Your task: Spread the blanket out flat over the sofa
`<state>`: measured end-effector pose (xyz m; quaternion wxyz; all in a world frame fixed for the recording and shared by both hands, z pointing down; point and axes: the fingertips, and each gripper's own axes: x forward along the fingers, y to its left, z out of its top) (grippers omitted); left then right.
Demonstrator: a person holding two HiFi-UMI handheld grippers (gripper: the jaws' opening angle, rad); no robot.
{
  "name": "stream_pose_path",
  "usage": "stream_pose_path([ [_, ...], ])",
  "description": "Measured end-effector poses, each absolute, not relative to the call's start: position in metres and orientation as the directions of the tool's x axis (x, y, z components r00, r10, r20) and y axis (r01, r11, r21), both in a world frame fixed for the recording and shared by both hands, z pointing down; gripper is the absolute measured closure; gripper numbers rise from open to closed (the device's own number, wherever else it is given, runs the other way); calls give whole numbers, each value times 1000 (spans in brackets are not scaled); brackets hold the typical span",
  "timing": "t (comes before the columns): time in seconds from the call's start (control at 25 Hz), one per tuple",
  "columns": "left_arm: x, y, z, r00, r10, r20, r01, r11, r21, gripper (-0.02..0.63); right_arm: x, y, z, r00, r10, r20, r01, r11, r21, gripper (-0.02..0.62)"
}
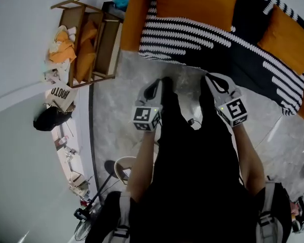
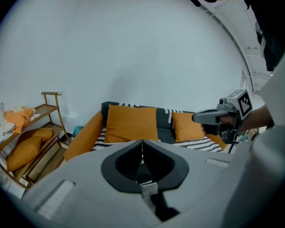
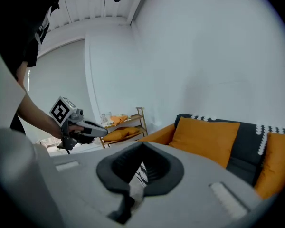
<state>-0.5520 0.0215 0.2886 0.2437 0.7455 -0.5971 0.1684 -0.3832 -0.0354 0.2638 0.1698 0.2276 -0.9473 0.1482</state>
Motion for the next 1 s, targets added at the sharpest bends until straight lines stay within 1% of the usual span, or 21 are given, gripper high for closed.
stream_pose_path([
  [0.12,-585,14,307,301,-764,571,-954,-244,176,592,-415,-40,269,-799,-434,415,-544,817,-193,592],
  [0.28,-613,2,338,425,-684,593,-902,-377,211,592,-451,-43,278,-731,-533,426,-650,734,-197,592],
  [0.4,-627,-13,372,504,-615,607,-855,-455,248,588,-477,-42,292,-681,-576,452,-705,683,-192,592],
  [0.48,-637,-22,401,531,-573,625,-832,-494,253,588,-490,-41,304,-654,-590,474,-728,660,-182,592],
  [0.56,-643,-28,431,544,-537,644,-814,-523,252,586,-497,-39,318,-631,-594,499,-746,642,-180,592],
  [0.64,-649,-30,464,544,-506,669,-803,-544,242,548,-503,-35,330,-613,-597,517,-761,622,-184,592],
  [0.68,-653,-31,480,540,-492,682,-801,-549,238,546,-505,-34,336,-606,-599,523,-767,614,-186,592],
  [0.84,-666,-38,551,513,-467,720,-818,-521,245,538,-507,-31,376,-590,-593,548,-778,600,-189,592],
  [1.0,-681,-44,627,463,-446,766,-845,-482,231,503,-509,-33,416,-584,-590,557,-784,589,-198,592],
])
